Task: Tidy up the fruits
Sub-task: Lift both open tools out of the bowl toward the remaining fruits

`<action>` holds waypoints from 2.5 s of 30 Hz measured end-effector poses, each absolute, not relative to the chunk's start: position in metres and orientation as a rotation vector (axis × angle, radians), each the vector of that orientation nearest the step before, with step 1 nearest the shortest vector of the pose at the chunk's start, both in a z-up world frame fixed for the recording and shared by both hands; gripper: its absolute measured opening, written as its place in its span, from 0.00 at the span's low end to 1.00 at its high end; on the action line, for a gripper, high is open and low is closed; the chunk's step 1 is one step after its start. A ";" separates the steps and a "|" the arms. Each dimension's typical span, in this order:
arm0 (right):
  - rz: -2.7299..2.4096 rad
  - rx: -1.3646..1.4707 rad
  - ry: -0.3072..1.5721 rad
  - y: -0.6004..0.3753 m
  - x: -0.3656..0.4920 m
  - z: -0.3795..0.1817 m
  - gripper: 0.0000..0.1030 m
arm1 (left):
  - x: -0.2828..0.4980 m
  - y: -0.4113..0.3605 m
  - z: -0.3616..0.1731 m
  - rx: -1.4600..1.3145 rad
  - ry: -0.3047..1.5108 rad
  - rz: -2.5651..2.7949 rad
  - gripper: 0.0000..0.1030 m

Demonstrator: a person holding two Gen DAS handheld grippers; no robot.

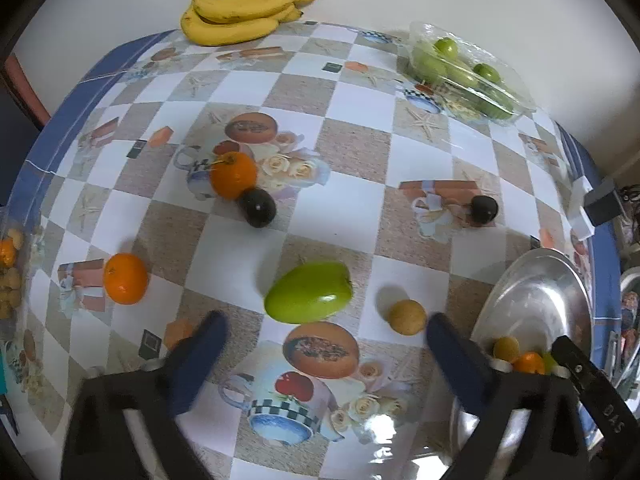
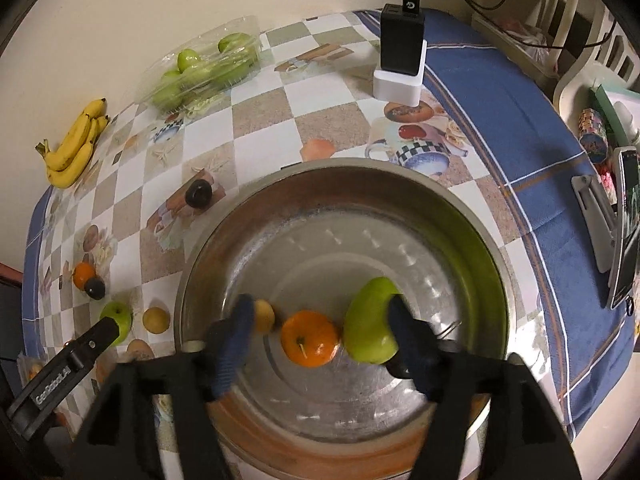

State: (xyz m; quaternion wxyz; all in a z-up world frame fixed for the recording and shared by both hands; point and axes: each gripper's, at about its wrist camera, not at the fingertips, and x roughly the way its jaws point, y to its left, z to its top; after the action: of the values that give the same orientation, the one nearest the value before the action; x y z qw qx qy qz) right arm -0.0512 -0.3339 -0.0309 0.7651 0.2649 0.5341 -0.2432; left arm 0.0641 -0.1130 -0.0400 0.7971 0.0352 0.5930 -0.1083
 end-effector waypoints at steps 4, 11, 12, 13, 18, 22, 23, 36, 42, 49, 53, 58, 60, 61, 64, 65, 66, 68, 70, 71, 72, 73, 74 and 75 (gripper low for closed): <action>-0.550 0.553 1.169 -0.335 -0.052 -0.033 0.77 | 0.068 -0.111 -0.044 0.077 1.286 -0.233 1.00; -0.556 0.558 1.182 -0.337 -0.053 -0.038 0.82 | 0.070 -0.107 -0.045 0.085 1.285 -0.219 1.00; -0.556 0.559 1.181 -0.337 -0.053 -0.038 0.85 | 0.070 -0.106 -0.044 0.086 1.283 -0.217 1.00; -0.555 0.557 1.177 -0.337 -0.053 -0.037 0.90 | 0.070 -0.105 -0.044 0.086 1.279 -0.214 1.00; -0.565 0.532 1.176 -0.335 -0.052 -0.038 1.00 | 0.071 -0.102 -0.045 0.087 1.279 -0.204 1.00; -0.565 0.556 1.178 -0.337 -0.053 -0.041 1.00 | 0.072 -0.102 -0.046 0.102 1.282 -0.210 1.00; -0.568 0.556 1.178 -0.337 -0.053 -0.041 1.00 | 0.071 -0.102 -0.047 0.104 1.284 -0.212 1.00; -0.558 0.553 1.192 -0.327 -0.049 -0.043 1.00 | 0.083 -0.083 -0.045 0.102 1.286 -0.212 1.00; -0.521 0.553 1.158 -0.316 -0.041 -0.037 1.00 | 0.094 -0.050 -0.034 0.100 1.240 -0.154 1.00; -0.452 0.547 1.138 -0.295 -0.026 -0.032 1.00 | 0.107 -0.012 -0.024 0.084 1.211 -0.123 1.00; -0.387 0.537 1.114 -0.278 -0.016 -0.025 1.00 | 0.115 0.017 -0.018 0.049 1.193 -0.083 1.00; -0.293 0.505 1.086 -0.249 0.000 -0.015 1.00 | 0.120 0.046 -0.015 0.008 1.182 -0.038 1.00; -0.255 0.494 1.080 -0.237 0.007 -0.014 1.00 | 0.121 0.055 -0.014 -0.004 1.181 -0.028 1.00; -0.240 0.486 1.081 -0.231 0.010 -0.014 1.00 | 0.122 0.059 -0.014 -0.008 1.180 -0.025 1.00; -0.215 0.454 1.093 -0.217 0.019 -0.017 1.00 | 0.124 0.066 -0.015 -0.022 1.179 -0.016 1.00; -0.202 0.444 1.105 -0.213 0.022 -0.018 1.00 | 0.124 0.067 -0.016 -0.027 1.182 -0.014 1.00; -0.190 0.441 1.113 -0.210 0.023 -0.020 1.00 | 0.125 0.068 -0.018 -0.031 1.188 -0.015 1.00; -0.167 0.438 1.117 -0.207 0.026 -0.023 1.00 | 0.125 0.068 -0.022 -0.034 1.199 -0.018 1.00; -0.160 0.420 1.125 -0.204 0.029 -0.025 1.00 | 0.125 0.066 -0.025 -0.032 1.206 -0.024 1.00; -0.155 0.406 1.128 -0.203 0.030 -0.027 1.00 | 0.126 0.064 -0.027 -0.031 1.210 -0.028 1.00; -0.153 0.397 1.129 -0.202 0.031 -0.028 1.00 | 0.126 0.063 -0.029 -0.032 1.214 -0.033 1.00; -0.150 0.391 1.132 -0.201 0.031 -0.029 1.00 | 0.126 0.061 -0.032 -0.031 1.221 -0.040 1.00; -0.147 0.385 1.133 -0.200 0.033 -0.031 1.00 | 0.126 0.059 -0.034 -0.029 1.226 -0.043 1.00; -0.145 0.378 1.134 -0.200 0.034 -0.033 1.00 | 0.126 0.058 -0.035 -0.025 1.230 -0.045 1.00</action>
State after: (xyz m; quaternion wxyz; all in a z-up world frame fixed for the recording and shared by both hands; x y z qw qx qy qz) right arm 0.0337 -0.1996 -0.0330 0.8241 0.1779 0.5334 -0.0681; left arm 0.1257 0.0580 -0.0353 0.8166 -0.0119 0.5768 -0.0211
